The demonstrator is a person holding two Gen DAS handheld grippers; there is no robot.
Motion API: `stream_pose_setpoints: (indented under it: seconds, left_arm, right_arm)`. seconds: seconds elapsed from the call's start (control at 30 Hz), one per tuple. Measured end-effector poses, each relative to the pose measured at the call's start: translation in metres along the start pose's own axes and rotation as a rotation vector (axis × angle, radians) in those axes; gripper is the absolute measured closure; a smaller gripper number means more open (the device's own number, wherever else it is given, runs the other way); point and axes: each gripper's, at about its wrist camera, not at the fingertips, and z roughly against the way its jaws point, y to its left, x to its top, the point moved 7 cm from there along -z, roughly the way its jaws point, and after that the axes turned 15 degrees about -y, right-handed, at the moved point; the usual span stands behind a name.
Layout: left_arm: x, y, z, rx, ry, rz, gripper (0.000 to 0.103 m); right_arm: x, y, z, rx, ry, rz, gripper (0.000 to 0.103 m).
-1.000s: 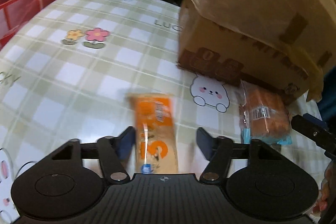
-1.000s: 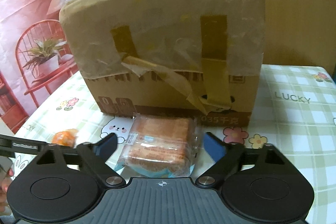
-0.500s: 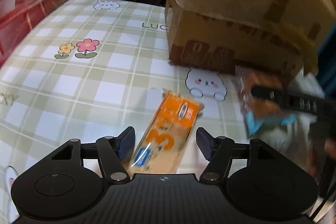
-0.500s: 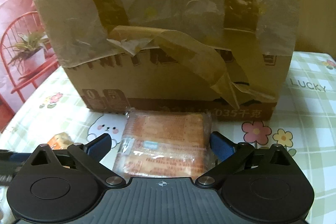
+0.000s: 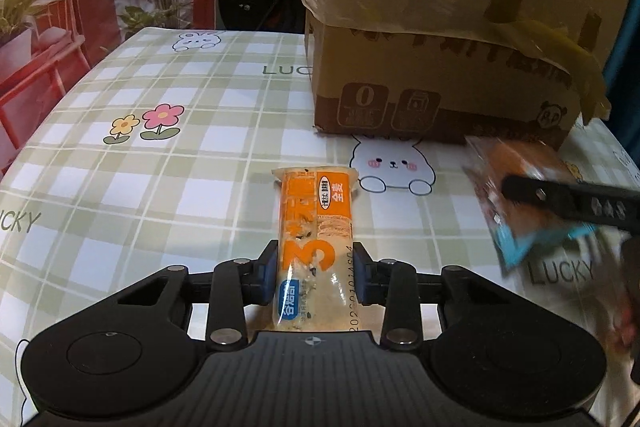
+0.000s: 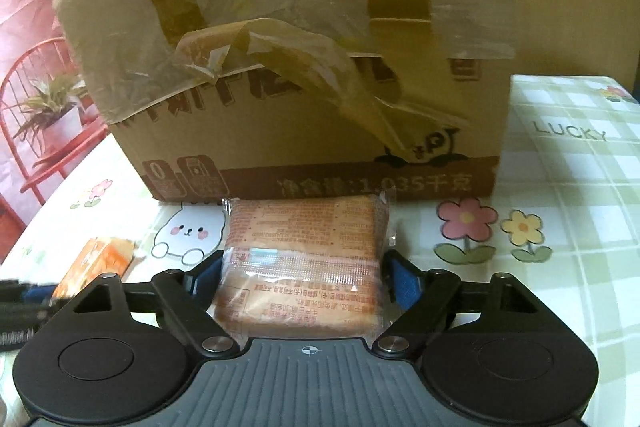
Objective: Organize snacks
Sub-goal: 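Grasp the bread packet with the right tool while the left tool grasps the orange bar, then carry the bread packet and orange bar over the box and open both tools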
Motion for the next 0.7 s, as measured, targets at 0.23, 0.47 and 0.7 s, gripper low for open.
stream_pose_setpoints:
  seconds: [0.23, 0.47, 0.7]
  left_arm:
    - [0.003, -0.003, -0.006, 0.030, -0.019, -0.001, 0.065]
    - [0.003, -0.003, -0.006, 0.031, -0.051, 0.013, 0.065]
    - [0.010, 0.004, -0.003, 0.021, -0.069, 0.079, 0.065]
  right_arm:
    - [-0.007, -0.019, 0.024, -0.025, -0.076, -0.002, 0.024]
    - [-0.009, -0.022, 0.031, -0.033, -0.119, -0.037, 0.025]
    - [-0.009, -0.028, 0.035, -0.027, -0.133, -0.064, 0.025]
